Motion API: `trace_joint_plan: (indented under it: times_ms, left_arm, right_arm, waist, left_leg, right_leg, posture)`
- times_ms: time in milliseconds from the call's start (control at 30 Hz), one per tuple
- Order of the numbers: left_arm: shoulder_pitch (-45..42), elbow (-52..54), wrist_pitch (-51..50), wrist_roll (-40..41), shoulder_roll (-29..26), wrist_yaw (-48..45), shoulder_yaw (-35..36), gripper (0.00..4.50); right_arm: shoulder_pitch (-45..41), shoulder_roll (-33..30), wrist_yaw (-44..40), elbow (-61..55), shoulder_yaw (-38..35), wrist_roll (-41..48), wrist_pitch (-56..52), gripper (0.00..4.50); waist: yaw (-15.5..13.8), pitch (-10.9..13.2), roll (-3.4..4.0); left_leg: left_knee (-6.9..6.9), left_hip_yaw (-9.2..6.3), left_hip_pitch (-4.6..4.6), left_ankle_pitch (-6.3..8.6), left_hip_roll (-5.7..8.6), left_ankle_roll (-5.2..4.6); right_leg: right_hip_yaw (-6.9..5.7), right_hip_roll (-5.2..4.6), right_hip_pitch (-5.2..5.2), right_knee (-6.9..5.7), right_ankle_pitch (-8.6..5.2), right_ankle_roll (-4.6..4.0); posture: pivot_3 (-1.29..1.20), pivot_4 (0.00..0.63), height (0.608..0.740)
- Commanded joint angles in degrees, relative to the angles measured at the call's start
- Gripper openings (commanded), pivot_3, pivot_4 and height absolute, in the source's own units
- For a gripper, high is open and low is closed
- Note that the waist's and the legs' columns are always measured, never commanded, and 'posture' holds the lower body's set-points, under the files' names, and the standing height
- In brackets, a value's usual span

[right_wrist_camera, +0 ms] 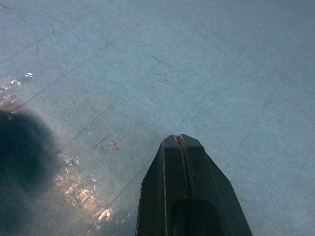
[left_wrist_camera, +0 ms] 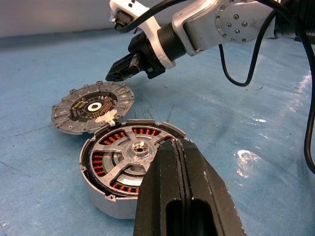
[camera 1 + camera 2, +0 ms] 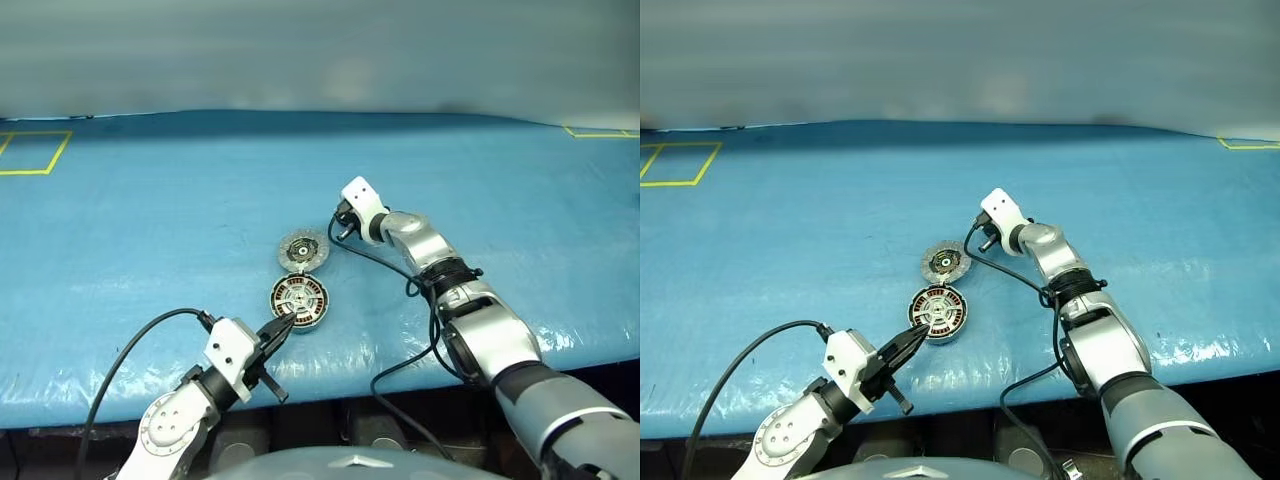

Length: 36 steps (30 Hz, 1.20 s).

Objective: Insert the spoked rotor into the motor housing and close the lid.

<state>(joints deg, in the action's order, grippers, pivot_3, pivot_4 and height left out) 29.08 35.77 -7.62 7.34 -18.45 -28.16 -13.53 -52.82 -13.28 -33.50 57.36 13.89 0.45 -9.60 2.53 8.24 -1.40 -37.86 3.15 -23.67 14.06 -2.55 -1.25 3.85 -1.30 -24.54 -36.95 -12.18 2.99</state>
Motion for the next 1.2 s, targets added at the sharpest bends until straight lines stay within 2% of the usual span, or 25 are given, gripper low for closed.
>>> trace_joint_plan:
  times_ms: [33, 300, 700, 900, 1200]
  left_arm:
    - [-0.08, 0.94, 2.16, -1.84, -0.61, 0.9, -1.13, 0.0]
    - [-2.33, -4.46, 3.49, -7.41, 1.21, 5.68, -2.82, 0.0]
    - [-7.17, -8.39, -6.23, -9.06, 5.33, 10.68, -3.37, 0.0]
    - [-7.39, -8.01, -9.0, -7.8, 5.4, 10.25, -3.6, 0.0]
    - [-7.23, -7.71, -9.22, -7.19, 4.96, 10.14, -3.5, 0.0]
  right_arm:
    - [-3.02, 0.85, -4.64, 4.13, -3.5, 1.59, 2.5, 0.01]
    - [-3.48, 3.57, -11.04, 7.18, -6.43, 1.94, 3.32, 0.01]
    - [-2.94, 5.4, -17.42, 7.69, -6.38, 1.72, 0.47, 0.01]
    - [-3.01, 6.63, -22.87, 8.04, -7.62, 3.37, -4.47, 0.01]
    - [-2.03, 9.74, -33.61, 5.52, -12.34, 10.04, -17.8, 0.01]
  waist:
    - [0.07, 0.03, 0.04]
    - [0.89, 0.17, 0.28]
    - [1.03, 0.19, 0.35]
    - [1.09, 0.17, 0.38]
    - [1.07, 0.15, 0.39]
  left_leg:
    - [0.01, 0.0, 0.0, 0.0, 0.0, 0.0]
    - [0.0, 0.01, 0.02, 0.0, 0.0, 0.0]
    - [-0.05, -0.01, 0.03, 0.0, 0.01, 0.0]
    - [-0.09, -0.02, 0.15, 0.0, 0.0, 0.0]
    - [-0.1, -0.12, 0.16, 0.0, 0.0, 0.0]
  right_leg:
    - [0.0, 0.0, 0.0, 0.0, 0.0, 0.0]
    - [0.01, -0.01, 0.02, -0.03, 0.02, 0.03]
    - [0.01, -0.01, 0.04, -0.07, 0.07, 0.12]
    - [0.01, 0.0, 0.16, -0.09, 0.07, 0.12]
    - [0.0, 0.0, 0.17, -0.1, 0.08, 0.12]
  posture:
    - [0.0, 0.15, 0.74]
    - [0.0, 0.15, 0.74]
    - [0.0, 0.15, 0.74]
    - [0.0, 0.15, 0.74]
    - [0.0, 0.15, 0.74]
